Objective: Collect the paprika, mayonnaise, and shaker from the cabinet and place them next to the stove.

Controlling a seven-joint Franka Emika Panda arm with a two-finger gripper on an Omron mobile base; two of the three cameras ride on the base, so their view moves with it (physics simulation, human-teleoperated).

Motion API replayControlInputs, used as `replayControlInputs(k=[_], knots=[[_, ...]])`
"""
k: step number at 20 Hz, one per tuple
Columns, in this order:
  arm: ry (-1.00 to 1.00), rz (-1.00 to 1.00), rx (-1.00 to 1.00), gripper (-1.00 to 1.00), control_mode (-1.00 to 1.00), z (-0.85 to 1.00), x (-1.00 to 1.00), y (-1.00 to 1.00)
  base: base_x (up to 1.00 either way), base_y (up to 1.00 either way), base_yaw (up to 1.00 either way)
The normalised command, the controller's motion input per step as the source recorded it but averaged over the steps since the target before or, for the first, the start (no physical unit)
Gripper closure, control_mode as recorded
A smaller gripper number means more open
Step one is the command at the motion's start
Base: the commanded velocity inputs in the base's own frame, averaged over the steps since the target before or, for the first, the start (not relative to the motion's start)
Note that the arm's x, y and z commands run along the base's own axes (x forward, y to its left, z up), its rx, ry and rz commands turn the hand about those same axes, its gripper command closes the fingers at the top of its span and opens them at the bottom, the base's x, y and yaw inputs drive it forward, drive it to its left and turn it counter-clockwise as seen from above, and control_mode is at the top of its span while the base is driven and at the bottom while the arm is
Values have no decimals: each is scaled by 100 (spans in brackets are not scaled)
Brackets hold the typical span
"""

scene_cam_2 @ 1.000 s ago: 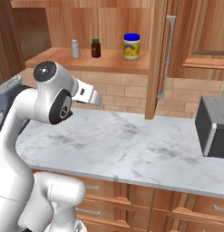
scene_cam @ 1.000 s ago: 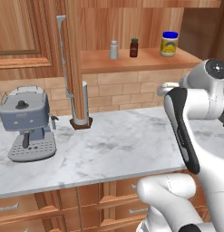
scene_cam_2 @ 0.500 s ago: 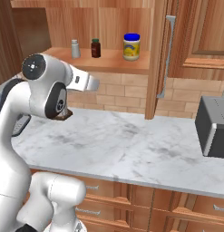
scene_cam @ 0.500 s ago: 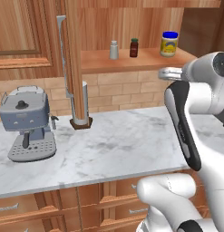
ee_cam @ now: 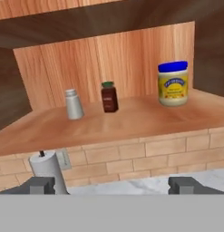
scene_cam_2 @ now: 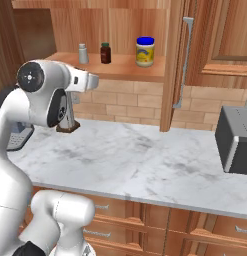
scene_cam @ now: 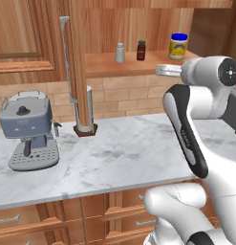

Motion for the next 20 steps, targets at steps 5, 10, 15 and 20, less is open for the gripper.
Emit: replayControlInputs(k=[5,10,15,20], knots=[[-12,0,0,-100,-100,28,5,60,0,0,0],[-14,0,0,-100,-100,30,25,21,0,0,0],[-8,1,-4,-100,-100,12,17,30,0,0,0],[3,1,-3,-100,-100,0,10,17,0,0,0]])
